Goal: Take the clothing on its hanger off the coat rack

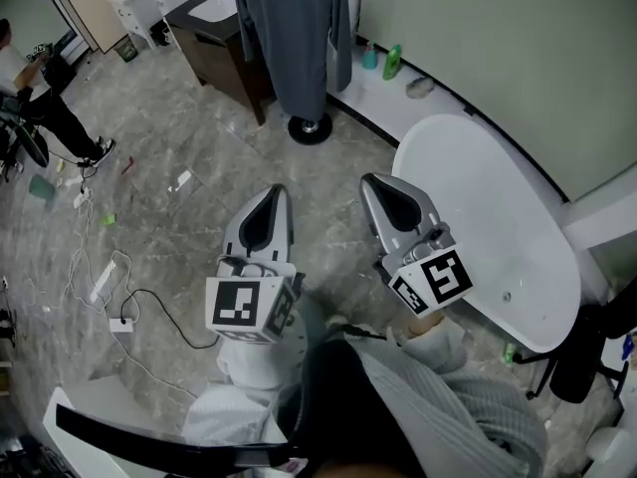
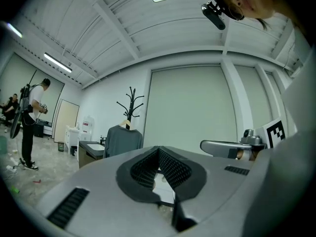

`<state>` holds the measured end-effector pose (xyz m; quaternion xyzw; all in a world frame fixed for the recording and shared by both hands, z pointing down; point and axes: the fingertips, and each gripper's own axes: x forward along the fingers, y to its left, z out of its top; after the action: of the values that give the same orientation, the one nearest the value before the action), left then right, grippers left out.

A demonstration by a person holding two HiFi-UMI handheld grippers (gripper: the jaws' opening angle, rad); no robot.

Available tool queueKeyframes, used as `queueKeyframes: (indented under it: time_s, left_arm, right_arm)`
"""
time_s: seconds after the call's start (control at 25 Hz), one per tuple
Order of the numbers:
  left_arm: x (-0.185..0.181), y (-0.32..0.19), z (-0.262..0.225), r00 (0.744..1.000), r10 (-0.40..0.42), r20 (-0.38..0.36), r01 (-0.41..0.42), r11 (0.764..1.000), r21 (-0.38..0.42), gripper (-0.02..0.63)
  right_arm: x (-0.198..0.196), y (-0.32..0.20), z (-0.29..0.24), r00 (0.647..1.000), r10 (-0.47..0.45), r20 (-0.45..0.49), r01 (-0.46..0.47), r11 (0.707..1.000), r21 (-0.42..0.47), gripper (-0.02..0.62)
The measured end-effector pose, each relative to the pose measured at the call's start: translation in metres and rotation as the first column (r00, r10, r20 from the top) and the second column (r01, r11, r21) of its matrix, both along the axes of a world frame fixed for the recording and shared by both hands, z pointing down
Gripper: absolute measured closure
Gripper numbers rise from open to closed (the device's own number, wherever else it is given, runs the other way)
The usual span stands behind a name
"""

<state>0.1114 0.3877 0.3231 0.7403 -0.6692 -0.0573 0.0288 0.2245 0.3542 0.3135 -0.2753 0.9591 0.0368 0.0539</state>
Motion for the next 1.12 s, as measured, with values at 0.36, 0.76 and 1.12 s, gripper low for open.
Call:
queueKeyframes:
  time_s: [0.36, 0.76, 1.12]
  left_arm:
    - [-0.09, -0.143, 0.011, 1.0, -0.007, -0.003, 0.007, 1.0, -0.025, 0.601]
    - [-0.241, -0.324, -0.023, 0.998, 0.038, 0.055, -0.038, 0.999, 0.008, 0.601]
    - [-0.298, -0.463, 0.021, 0.993, 0.119, 0.003, -0.118, 0.99, -0.072, 0.601]
  right_arm:
    - [-0.087, -0.143, 0.015, 1.0, -0.003, 0.005, 0.003, 1.0, -0.004, 0.592]
    - [-0.231, -0.327, -0.012, 0.998, 0.059, 0.015, -0.059, 0.998, 0.028, 0.592]
    - [-0.289, -0.463, 0.023, 0.991, 0.121, -0.056, -0.123, 0.992, -0.023, 0.592]
